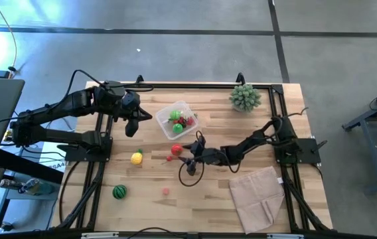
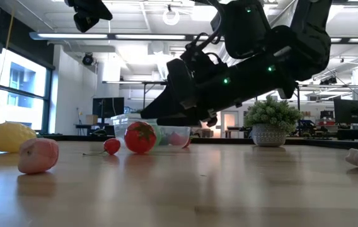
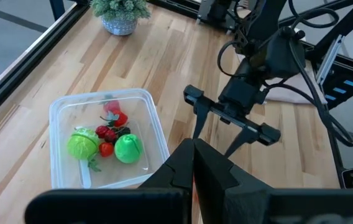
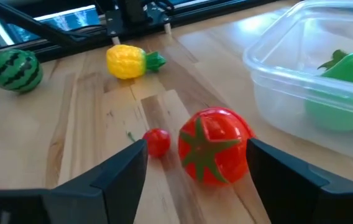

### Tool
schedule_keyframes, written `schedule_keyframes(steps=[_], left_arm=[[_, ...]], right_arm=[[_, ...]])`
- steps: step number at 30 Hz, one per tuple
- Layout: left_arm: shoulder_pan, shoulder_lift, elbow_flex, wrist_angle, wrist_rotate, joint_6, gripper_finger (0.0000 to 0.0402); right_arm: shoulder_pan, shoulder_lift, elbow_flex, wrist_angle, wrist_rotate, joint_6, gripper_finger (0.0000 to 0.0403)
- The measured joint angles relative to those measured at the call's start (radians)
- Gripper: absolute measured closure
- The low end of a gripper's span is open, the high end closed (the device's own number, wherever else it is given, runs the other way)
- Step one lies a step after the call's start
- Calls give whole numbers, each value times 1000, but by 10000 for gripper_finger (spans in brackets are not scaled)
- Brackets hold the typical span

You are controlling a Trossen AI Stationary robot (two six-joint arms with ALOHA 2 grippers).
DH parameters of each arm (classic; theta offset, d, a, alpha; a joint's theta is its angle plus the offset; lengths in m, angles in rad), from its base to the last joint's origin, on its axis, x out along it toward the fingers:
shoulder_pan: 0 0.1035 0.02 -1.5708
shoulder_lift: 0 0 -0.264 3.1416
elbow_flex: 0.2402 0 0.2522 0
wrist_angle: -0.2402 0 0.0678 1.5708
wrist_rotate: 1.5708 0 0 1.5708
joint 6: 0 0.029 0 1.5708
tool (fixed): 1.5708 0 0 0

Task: Pick and placing Produce into tupperware
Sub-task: Put the red tomato into the transparent bin

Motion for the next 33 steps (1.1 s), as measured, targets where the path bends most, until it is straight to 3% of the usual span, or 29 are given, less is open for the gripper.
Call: schedule_keyframes(steps=[14,24,33], left_arm=[[0,0,0,0,0,0,401],[0,0,0,0,0,0,401],[0,0,0,0,-5,0,401]], right_arm=[[-51,1,2,-14,-90,-23,139],[-89,32,111,-177,-165,-42,123],[-89,118,191,-199,-194,-17,98]])
